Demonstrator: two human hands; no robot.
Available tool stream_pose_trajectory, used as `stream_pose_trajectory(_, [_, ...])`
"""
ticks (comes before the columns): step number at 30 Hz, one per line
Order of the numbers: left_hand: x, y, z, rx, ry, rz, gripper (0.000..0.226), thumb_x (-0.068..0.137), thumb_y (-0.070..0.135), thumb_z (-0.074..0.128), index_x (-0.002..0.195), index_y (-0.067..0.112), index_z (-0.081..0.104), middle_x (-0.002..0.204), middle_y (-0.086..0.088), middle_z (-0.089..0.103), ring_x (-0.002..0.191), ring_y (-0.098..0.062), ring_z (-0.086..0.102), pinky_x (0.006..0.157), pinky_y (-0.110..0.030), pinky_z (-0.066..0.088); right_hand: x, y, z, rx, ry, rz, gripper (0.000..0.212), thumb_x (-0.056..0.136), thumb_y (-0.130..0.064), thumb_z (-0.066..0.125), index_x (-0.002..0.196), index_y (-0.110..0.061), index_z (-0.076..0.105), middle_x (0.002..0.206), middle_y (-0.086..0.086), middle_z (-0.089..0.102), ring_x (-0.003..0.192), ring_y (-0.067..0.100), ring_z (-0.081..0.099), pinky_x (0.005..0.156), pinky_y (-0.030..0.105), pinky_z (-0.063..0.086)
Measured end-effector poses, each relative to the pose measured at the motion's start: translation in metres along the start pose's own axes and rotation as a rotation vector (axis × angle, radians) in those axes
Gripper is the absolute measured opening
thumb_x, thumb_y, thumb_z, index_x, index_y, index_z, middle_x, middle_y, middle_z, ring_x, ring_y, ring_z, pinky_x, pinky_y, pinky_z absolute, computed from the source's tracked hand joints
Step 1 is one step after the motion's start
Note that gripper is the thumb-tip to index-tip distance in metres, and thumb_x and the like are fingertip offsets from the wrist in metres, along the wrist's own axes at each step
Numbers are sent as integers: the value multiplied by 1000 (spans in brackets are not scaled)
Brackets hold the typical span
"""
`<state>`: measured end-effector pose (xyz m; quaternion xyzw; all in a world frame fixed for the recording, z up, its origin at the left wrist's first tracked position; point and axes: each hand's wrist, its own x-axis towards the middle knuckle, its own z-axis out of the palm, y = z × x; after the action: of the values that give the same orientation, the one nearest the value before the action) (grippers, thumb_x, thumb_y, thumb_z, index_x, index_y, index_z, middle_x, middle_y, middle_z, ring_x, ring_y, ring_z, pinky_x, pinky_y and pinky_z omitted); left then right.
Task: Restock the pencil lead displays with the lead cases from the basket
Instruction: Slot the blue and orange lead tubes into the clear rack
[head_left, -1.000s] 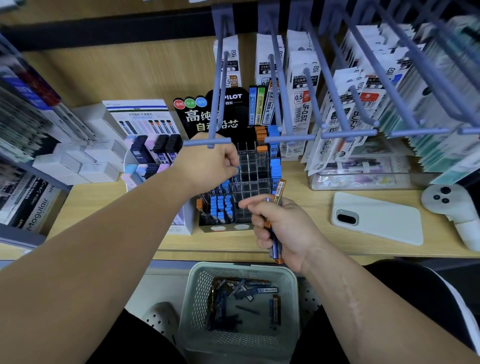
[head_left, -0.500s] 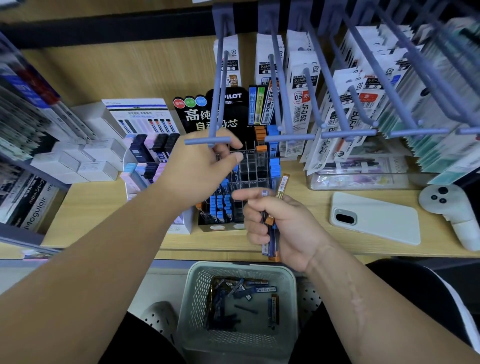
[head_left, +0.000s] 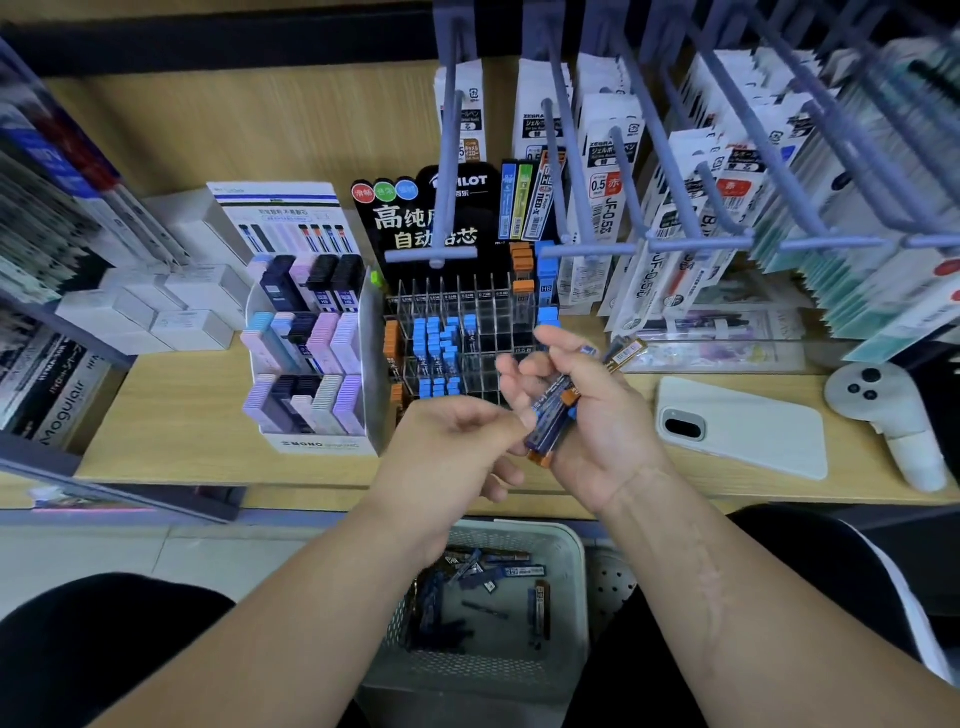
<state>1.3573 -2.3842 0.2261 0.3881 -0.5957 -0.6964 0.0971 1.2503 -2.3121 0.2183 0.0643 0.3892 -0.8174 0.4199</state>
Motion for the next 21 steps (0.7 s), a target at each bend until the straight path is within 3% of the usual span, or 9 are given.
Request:
stream_pose_trajectory(4, [4, -3, 9, 20, 34, -31, 15, 84, 20, 78, 77, 8, 74, 69, -9, 68, 56, -21, 61, 49, -29, 47, -5, -1, 1, 29, -46, 16, 17, 103, -3, 44, 106, -5, 61, 81, 19, 72, 101, 38, 73, 90, 44, 60])
stream_pose_trajectory(9, [7, -7, 16, -53, 75, -84, 22, 87, 25, 76, 86, 4, 68, 71, -13, 69, 55, -20, 60, 51, -29, 48, -5, -3, 0, 15, -73, 32, 17, 103, -3, 44, 106, -4, 61, 92, 23, 74, 104, 38, 72, 95, 44, 58])
stream_pose_trajectory(15, [10, -4, 15, -130, 90, -133, 13, 83, 18, 79, 80, 8, 72, 69, -7, 69, 52, -16, 56, 48, -26, 42, -3, -4, -1, -82, -82, 17, 20, 104, -5, 44, 111, -4, 63, 109, 22, 74, 109, 31, 72, 104, 44, 51])
stream_pose_trajectory(18, [10, -2, 13, -219, 85, -161, 11, 83, 14, 77, 86, 6, 71, 69, -3, 66, 50, -12, 51, 48, -22, 39, -2, -2, -2, -156, -71, 35, 22, 106, -13, 46, 118, -5, 63, 113, 17, 75, 110, 26, 71, 104, 45, 51])
stream_pose_trajectory(21, [10, 1, 7, -254, 110, -114, 4, 85, 10, 73, 85, 7, 70, 71, -5, 67, 51, -12, 52, 52, -24, 38, -2, -2, -3, -175, -50, 84, 24, 105, -17, 50, 119, -4, 64, 110, 18, 75, 106, 28, 73, 90, 44, 59])
